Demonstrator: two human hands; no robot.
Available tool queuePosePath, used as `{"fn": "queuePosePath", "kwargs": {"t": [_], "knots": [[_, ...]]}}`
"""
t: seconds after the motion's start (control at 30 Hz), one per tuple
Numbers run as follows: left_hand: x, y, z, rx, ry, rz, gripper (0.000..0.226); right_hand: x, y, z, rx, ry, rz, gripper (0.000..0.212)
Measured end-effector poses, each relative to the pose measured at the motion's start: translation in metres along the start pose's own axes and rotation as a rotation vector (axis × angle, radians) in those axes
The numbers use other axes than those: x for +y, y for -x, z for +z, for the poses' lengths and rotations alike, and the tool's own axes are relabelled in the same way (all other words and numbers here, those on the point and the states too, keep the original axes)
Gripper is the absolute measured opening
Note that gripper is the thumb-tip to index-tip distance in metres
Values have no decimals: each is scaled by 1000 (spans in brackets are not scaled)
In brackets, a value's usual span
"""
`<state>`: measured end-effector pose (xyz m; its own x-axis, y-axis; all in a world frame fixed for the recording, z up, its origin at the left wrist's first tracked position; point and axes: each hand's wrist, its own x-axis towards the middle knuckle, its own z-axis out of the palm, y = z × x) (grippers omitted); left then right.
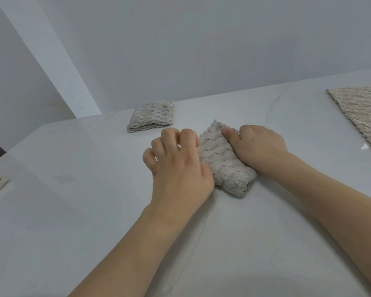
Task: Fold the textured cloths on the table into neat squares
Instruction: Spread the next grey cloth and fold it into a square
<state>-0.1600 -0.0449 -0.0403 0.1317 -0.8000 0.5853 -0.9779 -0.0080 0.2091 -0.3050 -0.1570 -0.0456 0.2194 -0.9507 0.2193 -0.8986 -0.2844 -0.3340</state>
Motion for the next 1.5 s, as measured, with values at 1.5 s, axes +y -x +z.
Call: {"fn": "queuePosePath", "kwargs": {"t": [1.5], "knots": [[-14,1,0,-731,159,8,40,2,-5,3,-41,39,-78,34]]}}
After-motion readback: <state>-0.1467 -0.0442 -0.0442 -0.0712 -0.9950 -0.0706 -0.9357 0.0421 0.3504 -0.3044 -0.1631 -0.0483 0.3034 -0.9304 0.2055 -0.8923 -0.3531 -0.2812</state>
